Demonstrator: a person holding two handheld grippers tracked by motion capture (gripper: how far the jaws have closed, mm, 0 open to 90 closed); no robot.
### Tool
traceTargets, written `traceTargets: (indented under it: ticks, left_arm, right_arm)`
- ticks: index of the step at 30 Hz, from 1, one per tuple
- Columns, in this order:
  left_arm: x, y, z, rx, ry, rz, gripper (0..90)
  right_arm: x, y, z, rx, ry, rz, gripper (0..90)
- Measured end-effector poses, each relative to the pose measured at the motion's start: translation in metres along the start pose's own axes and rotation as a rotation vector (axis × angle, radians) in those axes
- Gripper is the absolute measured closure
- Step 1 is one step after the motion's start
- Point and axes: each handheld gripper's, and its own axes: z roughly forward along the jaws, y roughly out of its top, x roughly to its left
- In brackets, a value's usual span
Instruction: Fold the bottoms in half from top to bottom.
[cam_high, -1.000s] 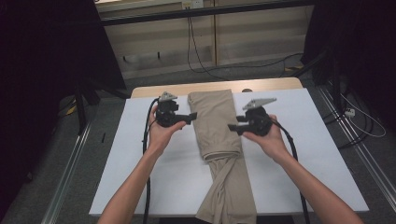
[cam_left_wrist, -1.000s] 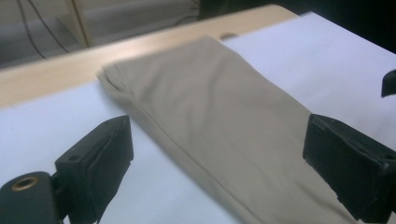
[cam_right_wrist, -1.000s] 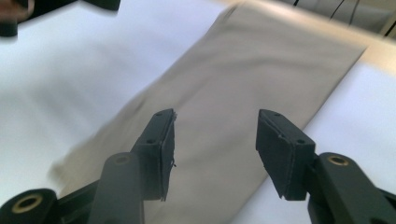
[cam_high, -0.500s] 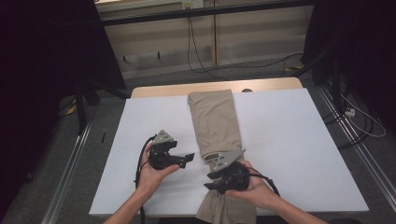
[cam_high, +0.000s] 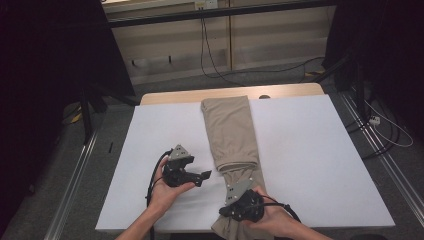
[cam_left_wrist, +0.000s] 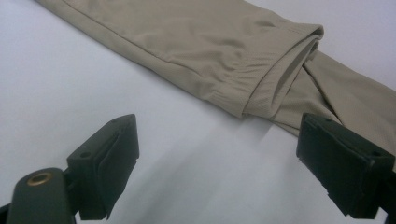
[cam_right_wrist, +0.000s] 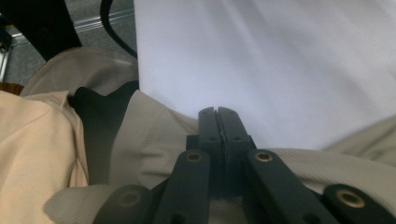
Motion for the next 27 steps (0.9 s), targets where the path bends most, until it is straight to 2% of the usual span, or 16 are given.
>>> traceTargets:
  ticks: [4,8,9,11,15,18,19,25,27]
  left_arm:
    - [-0.004,-0.001,0.004,0.012,-0.011,0.008,13.7]
    - [-0.012,-0.002,0.006,0.033,-0.017,0.017,15.6]
    - [-0.016,-0.002,0.007,0.038,-0.026,0.012,16.0]
    - [-0.023,-0.003,0.008,0.041,-0.048,0.029,18.8]
    - [-0.036,-0.003,0.012,0.068,-0.086,0.055,21.3]
    - [-0.048,-0.003,0.015,0.081,-0.133,0.046,24.6]
    - [-0.052,-0.003,0.016,0.083,-0.140,0.055,24.7]
    - [-0.075,0.000,0.021,0.092,-0.159,0.121,26.2]
    - [-0.079,0.000,0.023,0.098,-0.169,0.131,26.3]
  right_arm:
    - [-0.005,-0.002,-0.015,-0.066,0.025,0.059,90.0]
    - [-0.002,-0.005,-0.039,-0.144,-0.004,0.084,90.0]
    - [-0.001,-0.007,-0.045,-0.158,-0.013,0.087,90.0]
    - [0.001,-0.014,-0.057,-0.187,-0.023,0.107,90.0]
    - [0.006,-0.031,-0.075,-0.196,-0.051,0.136,90.0]
    - [0.009,-0.046,-0.087,-0.213,-0.073,0.164,90.0]
    - [0.010,-0.052,-0.091,-0.212,-0.085,0.172,90.0]
    - [0.001,-0.083,-0.109,-0.208,-0.124,0.247,90.0]
    - [-0.001,-0.092,-0.115,-0.176,-0.169,0.253,90.0]
